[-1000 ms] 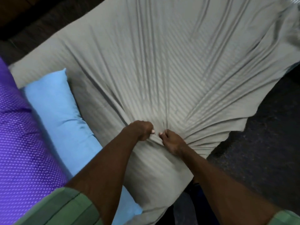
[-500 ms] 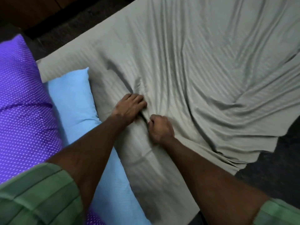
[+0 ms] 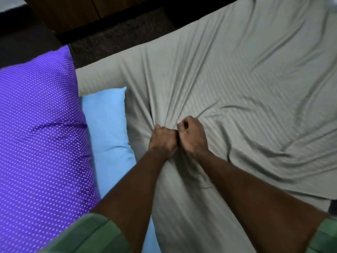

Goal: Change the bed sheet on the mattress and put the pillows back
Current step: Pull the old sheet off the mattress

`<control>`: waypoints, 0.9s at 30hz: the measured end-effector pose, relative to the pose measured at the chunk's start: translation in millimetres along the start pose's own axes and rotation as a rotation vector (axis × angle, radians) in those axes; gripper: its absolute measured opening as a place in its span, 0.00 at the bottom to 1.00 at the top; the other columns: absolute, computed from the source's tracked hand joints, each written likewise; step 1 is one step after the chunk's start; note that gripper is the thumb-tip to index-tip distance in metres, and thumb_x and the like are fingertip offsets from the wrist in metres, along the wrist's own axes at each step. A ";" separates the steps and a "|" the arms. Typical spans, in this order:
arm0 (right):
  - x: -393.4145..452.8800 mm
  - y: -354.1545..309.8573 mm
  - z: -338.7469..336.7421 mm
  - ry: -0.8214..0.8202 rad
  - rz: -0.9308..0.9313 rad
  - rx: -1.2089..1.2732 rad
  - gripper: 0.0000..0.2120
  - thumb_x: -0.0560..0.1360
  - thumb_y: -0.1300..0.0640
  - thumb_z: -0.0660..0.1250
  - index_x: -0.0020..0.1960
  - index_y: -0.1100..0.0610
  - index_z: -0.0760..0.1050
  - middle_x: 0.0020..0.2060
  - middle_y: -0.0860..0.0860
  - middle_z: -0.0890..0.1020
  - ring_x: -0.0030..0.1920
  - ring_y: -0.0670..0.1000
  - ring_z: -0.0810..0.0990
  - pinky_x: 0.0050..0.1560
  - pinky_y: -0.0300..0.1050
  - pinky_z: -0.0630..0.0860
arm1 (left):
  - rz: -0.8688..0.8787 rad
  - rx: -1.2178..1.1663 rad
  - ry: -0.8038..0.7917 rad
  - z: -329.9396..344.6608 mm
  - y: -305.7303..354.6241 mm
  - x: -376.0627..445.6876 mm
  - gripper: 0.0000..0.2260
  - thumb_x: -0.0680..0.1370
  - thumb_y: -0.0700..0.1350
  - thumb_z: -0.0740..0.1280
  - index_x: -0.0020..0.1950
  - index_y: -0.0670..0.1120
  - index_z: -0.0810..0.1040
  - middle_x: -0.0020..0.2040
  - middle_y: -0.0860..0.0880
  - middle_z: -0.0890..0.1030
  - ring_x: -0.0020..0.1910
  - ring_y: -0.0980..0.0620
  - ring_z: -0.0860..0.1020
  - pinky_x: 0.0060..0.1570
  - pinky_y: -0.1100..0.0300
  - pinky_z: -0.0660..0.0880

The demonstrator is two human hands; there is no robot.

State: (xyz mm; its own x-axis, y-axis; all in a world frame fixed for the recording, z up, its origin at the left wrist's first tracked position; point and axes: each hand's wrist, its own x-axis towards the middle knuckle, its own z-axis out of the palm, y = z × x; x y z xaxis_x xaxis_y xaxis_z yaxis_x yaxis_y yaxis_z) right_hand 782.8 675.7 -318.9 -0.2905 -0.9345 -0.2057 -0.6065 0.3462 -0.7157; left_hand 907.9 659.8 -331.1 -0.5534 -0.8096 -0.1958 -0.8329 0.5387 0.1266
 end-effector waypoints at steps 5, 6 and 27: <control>75.3 -61.7 27.6 -0.195 -0.242 -0.261 0.22 0.77 0.38 0.67 0.60 0.55 0.75 0.58 0.54 0.77 0.63 0.57 0.74 0.64 0.55 0.71 | 0.020 -0.120 0.126 16.3 -19.7 11.0 0.22 0.76 0.49 0.54 0.48 0.38 0.85 0.40 0.36 0.84 0.36 0.35 0.83 0.47 0.43 0.81; 88.4 -74.5 35.5 -0.242 -0.257 -0.338 0.27 0.77 0.36 0.66 0.64 0.56 0.73 0.62 0.55 0.77 0.65 0.58 0.72 0.66 0.55 0.70 | 0.050 -0.135 0.180 18.5 -23.2 8.2 0.20 0.77 0.49 0.56 0.44 0.39 0.84 0.37 0.38 0.83 0.33 0.36 0.82 0.44 0.44 0.81; 182.7 -62.1 50.6 -0.600 -0.246 -0.540 0.12 0.82 0.48 0.60 0.57 0.50 0.80 0.60 0.57 0.82 0.61 0.61 0.80 0.62 0.53 0.76 | -0.263 0.110 0.151 -48.2 -134.5 82.3 0.32 0.71 0.41 0.65 0.77 0.49 0.68 0.75 0.43 0.69 0.70 0.41 0.71 0.65 0.47 0.70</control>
State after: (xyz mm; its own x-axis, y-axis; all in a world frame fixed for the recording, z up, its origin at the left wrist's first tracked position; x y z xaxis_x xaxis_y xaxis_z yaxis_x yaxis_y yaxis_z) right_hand 804.8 479.2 -345.7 0.2459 -0.8215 -0.5145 -0.9161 -0.0235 -0.4003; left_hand 974.2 509.4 -317.4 -0.3200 -0.9455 -0.0606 -0.9468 0.3215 -0.0165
